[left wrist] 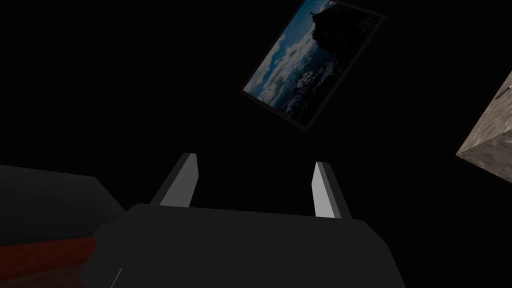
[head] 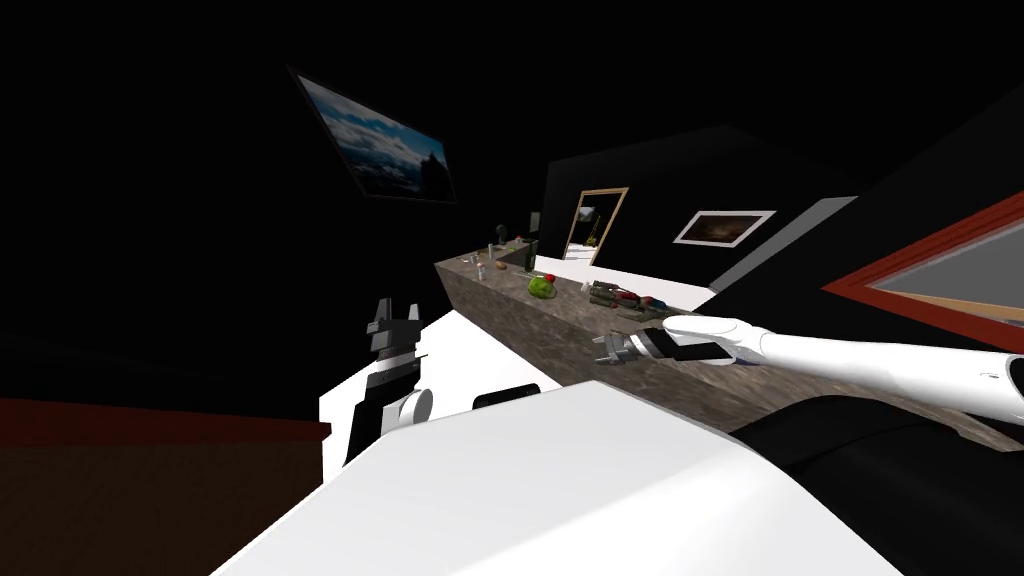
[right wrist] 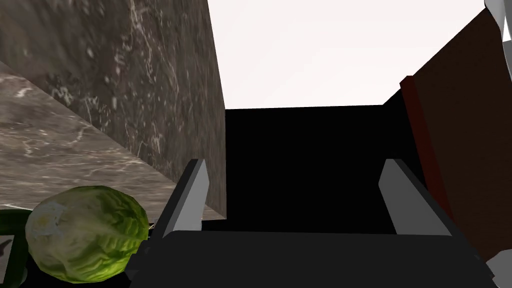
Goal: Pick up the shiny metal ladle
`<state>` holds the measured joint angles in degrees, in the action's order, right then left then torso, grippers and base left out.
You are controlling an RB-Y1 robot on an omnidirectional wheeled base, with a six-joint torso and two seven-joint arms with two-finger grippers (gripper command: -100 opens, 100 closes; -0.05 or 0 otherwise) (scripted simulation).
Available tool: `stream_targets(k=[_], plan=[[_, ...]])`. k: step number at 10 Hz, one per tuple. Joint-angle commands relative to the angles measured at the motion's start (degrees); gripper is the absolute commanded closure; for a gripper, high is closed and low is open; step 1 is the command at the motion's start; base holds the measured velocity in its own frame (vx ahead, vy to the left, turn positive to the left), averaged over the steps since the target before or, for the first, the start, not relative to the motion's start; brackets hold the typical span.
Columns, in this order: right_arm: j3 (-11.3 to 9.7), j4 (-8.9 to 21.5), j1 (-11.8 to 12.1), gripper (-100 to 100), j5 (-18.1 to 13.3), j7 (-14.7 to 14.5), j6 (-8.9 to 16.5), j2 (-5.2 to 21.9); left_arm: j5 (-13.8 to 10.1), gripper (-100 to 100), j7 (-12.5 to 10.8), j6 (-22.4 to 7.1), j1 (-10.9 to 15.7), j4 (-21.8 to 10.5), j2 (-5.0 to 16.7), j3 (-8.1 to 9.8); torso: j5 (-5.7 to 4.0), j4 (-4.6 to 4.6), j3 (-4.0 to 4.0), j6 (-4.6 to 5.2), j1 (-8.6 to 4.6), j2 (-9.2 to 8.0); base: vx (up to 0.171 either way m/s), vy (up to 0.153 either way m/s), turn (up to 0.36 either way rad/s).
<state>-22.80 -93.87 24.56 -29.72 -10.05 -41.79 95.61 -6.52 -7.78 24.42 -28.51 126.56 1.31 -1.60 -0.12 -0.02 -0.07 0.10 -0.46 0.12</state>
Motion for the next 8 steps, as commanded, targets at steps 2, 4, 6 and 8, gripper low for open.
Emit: stream_targets(k=[2, 4, 6, 8], plan=[[-0.53, 3.06, 1.81, -100, -0.85, 0.70, 0.89, 4.59, 0.00, 0, 0.00, 0.00, 0.00, 0.00, 0.00, 0.00, -0.01, -0.01, -0.03, -0.02, -0.07, 0.06, 0.086, -0.141, 0.094], [-0.99, 4.51, 2.49, -100, -1.35, 1.22, 1.19, 6.92, 0.00, 0, 0.00, 0.00, 0.00, 0.00, 0.00, 0.00, -0.05, -0.03, -0.07, -0.01, -0.10, 0.10, 0.069, -0.113, 0.039], [-2.05, 7.03, 4.00, -100, -2.26, 2.21, 1.78, 9.61, 0.00, 0, 0.00, 0.00, 0.00, 0.00, 0.00, 0.00, -0.04, -0.02, -0.05, -0.01, -0.16, 0.08, 0.086, -0.161, 0.075], [-3.33, 8.91, 5.70, -100, -3.06, 3.07, 2.36, 10.98, 0.00, 0, 0.00, 0.00, 0.00, 0.00, 0.01, 0.01, -0.09, -0.04, -0.10, -0.01, -0.32, 0.17, 0.089, -0.184, 0.068]])
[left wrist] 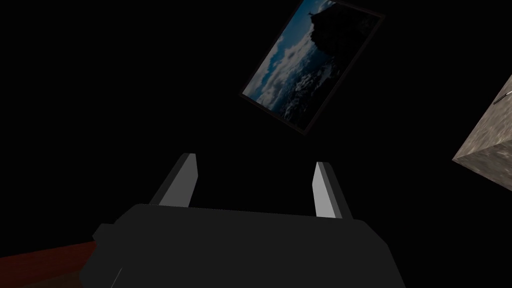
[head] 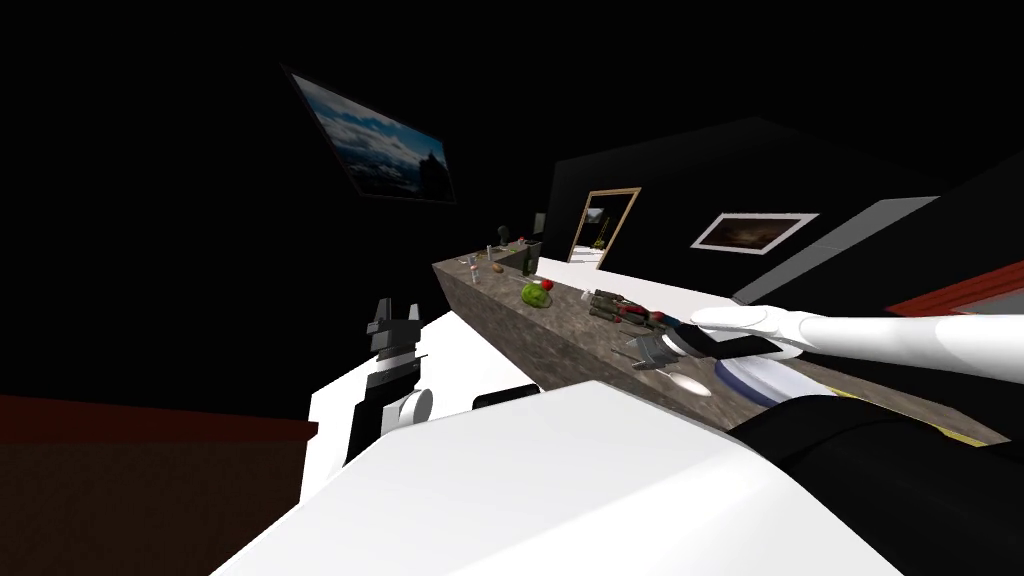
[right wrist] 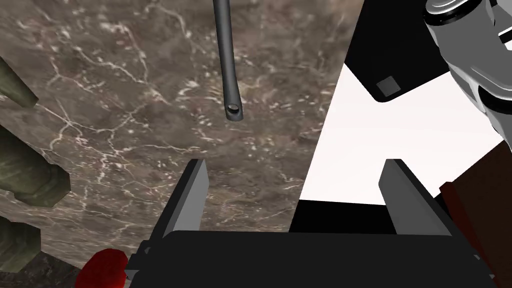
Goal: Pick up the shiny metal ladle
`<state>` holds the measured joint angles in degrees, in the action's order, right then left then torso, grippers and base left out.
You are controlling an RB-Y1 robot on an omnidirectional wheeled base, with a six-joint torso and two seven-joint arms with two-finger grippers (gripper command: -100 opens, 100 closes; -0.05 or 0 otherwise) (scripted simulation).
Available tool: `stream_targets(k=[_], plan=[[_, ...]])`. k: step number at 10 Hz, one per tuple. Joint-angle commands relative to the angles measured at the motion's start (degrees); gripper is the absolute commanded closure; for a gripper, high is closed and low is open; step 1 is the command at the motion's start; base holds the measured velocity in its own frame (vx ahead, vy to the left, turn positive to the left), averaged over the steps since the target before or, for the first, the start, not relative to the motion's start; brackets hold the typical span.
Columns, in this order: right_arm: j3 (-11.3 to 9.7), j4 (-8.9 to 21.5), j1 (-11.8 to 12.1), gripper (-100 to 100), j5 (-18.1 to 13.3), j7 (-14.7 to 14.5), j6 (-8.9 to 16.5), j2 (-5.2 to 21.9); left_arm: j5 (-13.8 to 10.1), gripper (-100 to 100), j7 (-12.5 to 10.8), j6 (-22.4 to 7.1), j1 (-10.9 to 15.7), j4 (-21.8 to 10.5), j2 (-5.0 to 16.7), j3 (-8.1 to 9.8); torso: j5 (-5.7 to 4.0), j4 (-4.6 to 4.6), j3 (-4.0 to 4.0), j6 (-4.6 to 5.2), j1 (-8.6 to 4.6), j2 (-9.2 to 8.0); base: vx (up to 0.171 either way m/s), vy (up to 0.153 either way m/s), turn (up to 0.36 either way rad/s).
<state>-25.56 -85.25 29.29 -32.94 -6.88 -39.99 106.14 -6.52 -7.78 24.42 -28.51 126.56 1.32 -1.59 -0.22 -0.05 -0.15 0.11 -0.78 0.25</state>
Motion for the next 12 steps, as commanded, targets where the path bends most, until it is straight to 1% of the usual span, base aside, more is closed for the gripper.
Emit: stream_targets(k=[1, 2, 3, 4, 5, 6, 7, 8, 10, 11, 12], plan=[[-1.32, 0.95, 1.88, -100, -0.19, 0.28, 0.84, 0.58, 0.00, 0, 0.00, 0.00, 0.00, 0.00, 0.00, 0.00, 0.00, 0.00, 0.00, 0.00, 0.00, 0.00, 0.066, -0.157, 0.058], [-2.96, 1.63, 3.74, -100, -0.81, 0.83, 1.35, -0.31, 0.00, 0, 0.00, 0.00, 0.00, 0.00, 0.00, 0.00, 0.02, 0.01, 0.03, 0.00, 0.08, -0.05, 0.086, -0.188, 0.071], [-3.77, 1.68, 4.58, -100, -1.07, 0.99, 1.60, -1.20, 0.00, 0, 0.00, 0.00, 0.00, 0.00, 0.00, 0.00, -0.02, 0.01, 0.02, 0.01, -0.02, -0.03, 0.087, -0.181, 0.048], [-3.77, 1.68, 4.58, -100, -1.07, 0.99, 1.60, -1.20, 0.00, 0, 0.00, 0.00, 0.00, 0.00, 0.00, 0.00, -0.01, 0.01, 0.01, 0.02, 0.00, -0.02, 0.010, -0.056, 0.036], [-3.62, 1.46, 4.75, -100, -0.46, 0.15, 1.92, -0.88, 0.00, 0, 0.00, 0.00, 0.01, 0.00, -0.01, -0.01, 0.06, 0.04, 0.12, -0.01, 0.42, -0.21, -0.006, -0.002, 0.013], [-3.66, 1.47, 4.63, 0, -0.78, 0.60, 1.88, -1.00, 0.00, 0, 0.00, 0.00, 0.01, 0.00, -0.02, -0.02, 0.15, 0.07, 0.18, 0.00, 0.67, -0.30, 0.000, 0.000, 0.000], [-4.15, 2.13, 4.92, -100, -1.30, 0.09, 2.67, -2.74, 0.00, 0, 0.00, 0.00, 0.01, 0.00, -0.02, -0.02, 0.18, 0.08, 0.19, 0.00, 0.75, -0.32, 0.011, 0.005, 0.080], [-4.28, 2.30, 4.99, -100, -1.44, -0.03, 2.86, -3.17, 0.00, 0, 0.00, 0.00, 0.01, 0.00, -0.02, -0.02, 0.18, 0.07, 0.18, -0.01, 0.78, -0.30, 0.011, 0.006, 0.050], [-4.90, 3.13, 5.32, -100, -2.14, -0.61, 3.83, -5.36, 0.00, 0, 0.00, 0.00, 0.01, 0.00, -0.02, -0.02, 0.18, 0.07, 0.18, 0.00, 0.80, -0.30, 0.017, 0.010, 0.064], [-4.73, 2.59, 5.00, -100, -2.20, 0.15, 3.50, -4.53, 0.00, 0, 0.00, 0.00, 0.01, 0.00, -0.02, -0.02, 0.19, 0.07, 0.16, -0.01, 0.81, -0.27, 0.006, 0.004, 0.013], [-4.76, 2.61, 5.05, 100, -2.19, 0.04, 3.64, -4.62, 0.00, 0, 0.00, 0.00, 0.01, 0.00, -0.02, -0.02, 0.20, 0.07, 0.17, 0.00, 0.80, -0.30, 0.000, 0.000, 0.000]])
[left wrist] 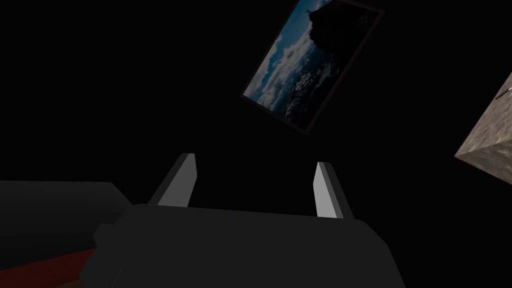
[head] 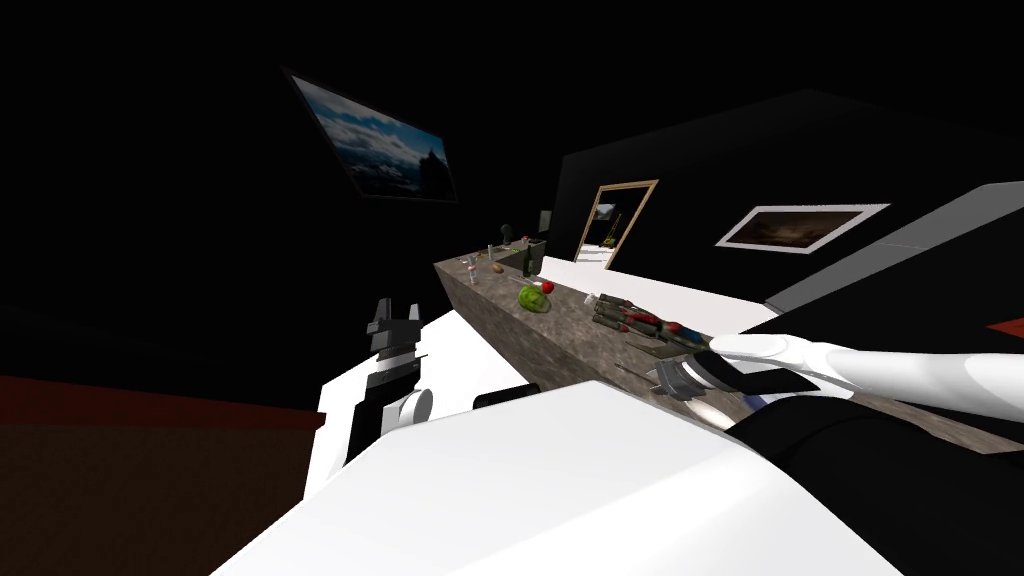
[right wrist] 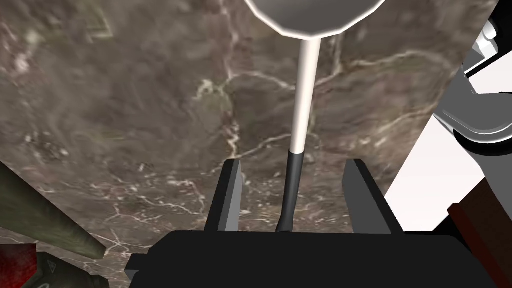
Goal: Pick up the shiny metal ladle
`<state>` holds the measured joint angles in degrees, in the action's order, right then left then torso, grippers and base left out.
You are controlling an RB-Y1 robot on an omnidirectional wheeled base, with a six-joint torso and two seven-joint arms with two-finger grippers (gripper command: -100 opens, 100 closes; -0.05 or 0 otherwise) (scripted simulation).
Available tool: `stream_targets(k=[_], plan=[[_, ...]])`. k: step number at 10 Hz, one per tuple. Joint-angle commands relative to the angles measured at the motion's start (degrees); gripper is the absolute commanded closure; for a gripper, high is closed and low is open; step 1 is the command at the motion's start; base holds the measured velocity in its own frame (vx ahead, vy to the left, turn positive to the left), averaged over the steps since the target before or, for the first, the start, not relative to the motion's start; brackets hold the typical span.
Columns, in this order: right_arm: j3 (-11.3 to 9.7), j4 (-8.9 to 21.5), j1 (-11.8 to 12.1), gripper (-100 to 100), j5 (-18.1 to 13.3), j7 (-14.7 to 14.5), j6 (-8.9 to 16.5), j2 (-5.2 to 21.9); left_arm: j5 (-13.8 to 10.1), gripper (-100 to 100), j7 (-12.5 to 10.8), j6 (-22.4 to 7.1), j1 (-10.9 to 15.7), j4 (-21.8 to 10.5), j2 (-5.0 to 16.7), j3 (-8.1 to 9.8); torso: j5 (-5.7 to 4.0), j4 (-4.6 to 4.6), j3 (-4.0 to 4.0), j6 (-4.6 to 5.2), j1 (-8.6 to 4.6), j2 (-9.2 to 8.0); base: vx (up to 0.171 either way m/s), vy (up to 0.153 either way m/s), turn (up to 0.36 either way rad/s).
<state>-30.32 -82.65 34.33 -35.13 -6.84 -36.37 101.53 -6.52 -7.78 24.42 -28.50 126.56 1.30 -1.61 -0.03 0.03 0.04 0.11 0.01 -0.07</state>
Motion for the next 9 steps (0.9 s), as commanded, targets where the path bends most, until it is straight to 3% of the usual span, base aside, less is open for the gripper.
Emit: stream_targets(k=[1, 4, 5, 6, 7, 8, 9], plan=[[0.00, 0.00, 0.00, 100, 0.00, 0.00, 0.00, 0.00, 0.00, 0, 0.00, 0.00, 0.00, 0.00, 0.00, 0.00, 0.00, 0.00, 0.00, 0.00, 0.00, 0.00, 0.000, 0.000, 0.000], [-0.02, 0.00, 0.02, 100, 0.03, 0.06, -0.03, -0.02, 0.00, 0, 0.00, 0.00, 0.00, 0.00, 0.00, 0.00, -0.04, 0.00, 0.00, -0.04, -0.08, 0.00, 0.000, 0.000, 0.000], [-0.02, 0.00, 0.03, 0, 0.04, 0.07, -0.02, -0.02, 0.00, 0, 0.00, 0.00, 0.00, 0.00, 0.00, 0.00, -0.04, 0.00, 0.00, -0.05, -0.08, 0.00, 0.000, 0.000, 0.000], [0.61, -0.47, -0.13, 100, 0.89, 0.04, -0.96, 1.87, 0.00, 0, 0.00, 0.00, 0.00, 0.00, 0.00, 0.00, -0.04, 0.00, 0.00, -0.05, -0.08, 0.00, -0.008, -0.003, -0.084], [0.98, -0.97, -0.33, 100, 1.31, 0.39, -1.54, 3.18, 0.00, 0, 0.00, 0.00, 0.00, 0.00, 0.00, 0.00, 0.00, 0.02, 0.02, -0.04, -0.07, -0.02, -0.022, -0.010, -0.118], [0.78, -0.70, -0.19, 100, 1.12, 0.15, -1.09, 2.46, 0.00, 0, 0.00, 0.00, 0.00, 0.00, 0.00, 0.00, 0.01, 0.03, 0.04, -0.03, -0.08, -0.06, -0.010, -0.007, -0.018], [0.85, -0.68, -0.27, 0, 1.14, 0.25, -1.32, 2.61, 0.00, 0, 0.00, 0.00, 0.00, 0.00, 0.00, 0.00, -0.05, 0.02, 0.03, -0.04, -0.09, -0.05, 0.000, 0.000, 0.000]])
